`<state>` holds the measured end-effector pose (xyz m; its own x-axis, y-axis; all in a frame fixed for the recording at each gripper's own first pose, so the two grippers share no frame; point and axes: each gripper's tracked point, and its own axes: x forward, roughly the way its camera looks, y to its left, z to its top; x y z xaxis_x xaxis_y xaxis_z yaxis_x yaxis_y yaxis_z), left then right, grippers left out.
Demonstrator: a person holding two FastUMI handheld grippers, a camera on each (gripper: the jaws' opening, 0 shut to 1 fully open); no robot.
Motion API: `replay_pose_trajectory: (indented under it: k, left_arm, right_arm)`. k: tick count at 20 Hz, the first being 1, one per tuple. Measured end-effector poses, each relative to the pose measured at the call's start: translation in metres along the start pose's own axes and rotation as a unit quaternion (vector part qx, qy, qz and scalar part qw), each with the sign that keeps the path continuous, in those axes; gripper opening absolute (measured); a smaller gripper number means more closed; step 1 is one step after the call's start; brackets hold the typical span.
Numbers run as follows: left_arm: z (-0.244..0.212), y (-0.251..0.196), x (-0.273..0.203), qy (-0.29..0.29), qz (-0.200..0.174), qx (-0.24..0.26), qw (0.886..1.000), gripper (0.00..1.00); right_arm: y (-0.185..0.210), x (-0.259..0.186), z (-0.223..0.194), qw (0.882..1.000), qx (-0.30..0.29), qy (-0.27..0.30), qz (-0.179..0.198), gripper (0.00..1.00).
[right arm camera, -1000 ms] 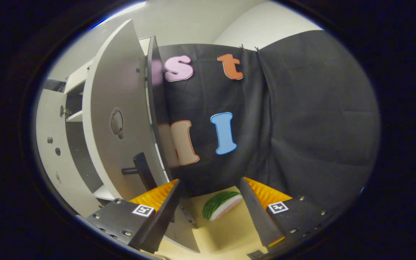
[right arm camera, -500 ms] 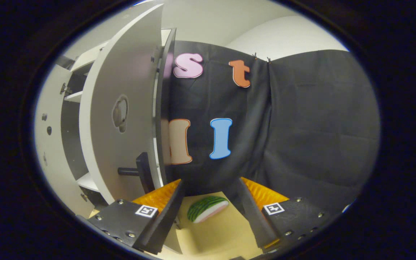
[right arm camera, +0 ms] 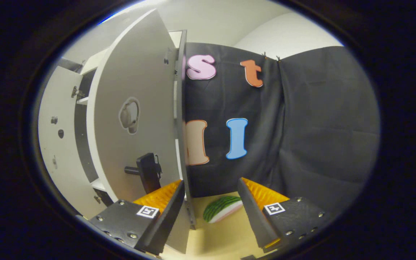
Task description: Grasp the bottle in the cabinet with the left hand and place it on the coaster, then close the right door with the right hand and the left door with the left hand.
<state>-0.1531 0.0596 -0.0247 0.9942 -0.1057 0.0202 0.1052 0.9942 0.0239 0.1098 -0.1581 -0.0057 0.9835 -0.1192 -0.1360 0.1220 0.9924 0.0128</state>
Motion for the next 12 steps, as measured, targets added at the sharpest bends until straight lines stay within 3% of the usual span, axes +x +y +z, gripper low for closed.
replay_pose_trajectory:
  k: [7,12]
  left_arm:
    - [-0.005,0.015,0.009,-0.003,0.029,0.007,1.000,0.97]
    - [-0.010,0.012,0.009,0.006,0.030,0.002,1.000,0.97]
  right_arm:
    - [0.016,0.000,-0.003,1.000,0.025,-0.003,0.013,0.91]
    - [0.046,0.004,-0.009,0.998,0.038,0.017,0.039,0.91]
